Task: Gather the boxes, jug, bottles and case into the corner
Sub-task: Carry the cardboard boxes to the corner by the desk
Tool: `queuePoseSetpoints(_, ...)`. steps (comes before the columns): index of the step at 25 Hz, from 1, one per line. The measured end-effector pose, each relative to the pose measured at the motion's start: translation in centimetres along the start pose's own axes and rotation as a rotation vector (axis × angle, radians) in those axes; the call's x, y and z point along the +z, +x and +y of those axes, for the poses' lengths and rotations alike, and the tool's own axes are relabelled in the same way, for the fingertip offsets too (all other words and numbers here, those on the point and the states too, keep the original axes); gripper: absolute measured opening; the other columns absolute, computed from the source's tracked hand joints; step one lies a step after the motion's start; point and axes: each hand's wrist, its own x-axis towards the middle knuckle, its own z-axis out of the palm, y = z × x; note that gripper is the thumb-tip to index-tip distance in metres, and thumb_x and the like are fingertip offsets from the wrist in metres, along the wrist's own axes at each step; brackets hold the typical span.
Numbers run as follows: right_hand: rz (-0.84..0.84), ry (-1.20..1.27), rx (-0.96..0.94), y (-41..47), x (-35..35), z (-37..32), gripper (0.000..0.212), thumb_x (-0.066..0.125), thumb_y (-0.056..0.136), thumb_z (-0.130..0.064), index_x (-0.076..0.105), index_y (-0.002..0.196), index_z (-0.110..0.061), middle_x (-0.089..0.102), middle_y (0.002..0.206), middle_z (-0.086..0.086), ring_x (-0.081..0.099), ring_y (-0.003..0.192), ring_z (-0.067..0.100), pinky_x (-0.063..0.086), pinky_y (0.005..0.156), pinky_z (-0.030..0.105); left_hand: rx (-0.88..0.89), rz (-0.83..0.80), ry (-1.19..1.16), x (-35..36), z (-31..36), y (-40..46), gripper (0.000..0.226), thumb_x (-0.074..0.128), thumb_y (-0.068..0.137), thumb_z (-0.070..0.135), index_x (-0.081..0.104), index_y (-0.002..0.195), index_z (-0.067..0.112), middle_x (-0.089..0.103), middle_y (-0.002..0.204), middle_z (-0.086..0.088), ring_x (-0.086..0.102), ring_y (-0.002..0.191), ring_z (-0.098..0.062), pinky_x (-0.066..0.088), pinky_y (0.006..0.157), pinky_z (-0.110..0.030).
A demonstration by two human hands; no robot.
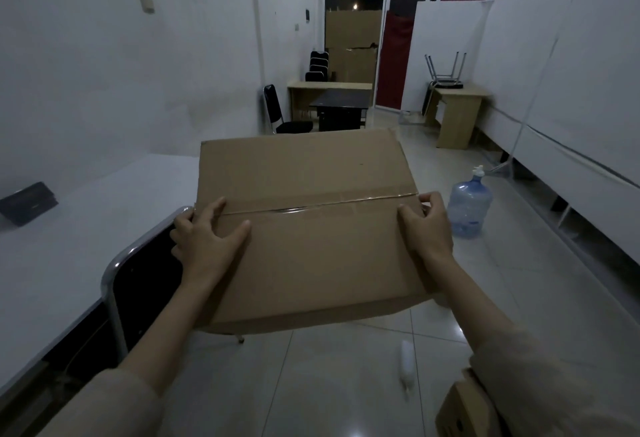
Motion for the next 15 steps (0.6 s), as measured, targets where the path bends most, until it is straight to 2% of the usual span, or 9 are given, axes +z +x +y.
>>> queuePoseSetpoints(4, 0.007, -0.022, 0.018, 8.6, 6.8, 1.0, 0.022, 0.053, 0.086, -0.032, 0.043, 0.102, -0.021, 0.053, 0.079, -0.008, 0.057, 0.077, 0.018, 0.046, 0.072, 0.037, 0.005, -0.062, -0.018, 5.1, -2.2, 10.2, 0.069, 0.062, 0.063, 0.053, 0.050, 0.127, 0.030, 0.029, 0.137, -0.012, 0.029, 0.128, -0.034, 0.030, 0.108, -0.052)
queuePoseSetpoints(7, 0.046, -0.034, 0.050, 15.9, 11.7, 1.2, 0.021, 0.052, 0.085, -0.032, 0.044, 0.101, -0.021, 0.057, 0.080, -0.004, 0.059, 0.078, 0.021, 0.049, 0.075, 0.042, 0.004, -0.093, -0.010, 9.4, -2.9, 19.0, 0.059, 0.070, 0.075, 0.042, 0.049, 0.128, 0.030, 0.028, 0.139, -0.011, 0.029, 0.129, -0.033, 0.028, 0.107, -0.048)
queuePoseSetpoints(15, 0.113, -0.028, 0.104, 31.1, 21.7, 3.2, 0.017, 0.050, 0.086, -0.029, 0.045, 0.099, -0.020, 0.056, 0.079, -0.003, 0.058, 0.079, 0.024, 0.045, 0.071, 0.038, 0.052, -0.107, 0.020, 19.7, -4.4, 35.8, 0.057, 0.068, 0.079, 0.037, 0.047, 0.131, 0.026, 0.029, 0.140, -0.014, 0.030, 0.129, -0.035, 0.027, 0.106, -0.051)
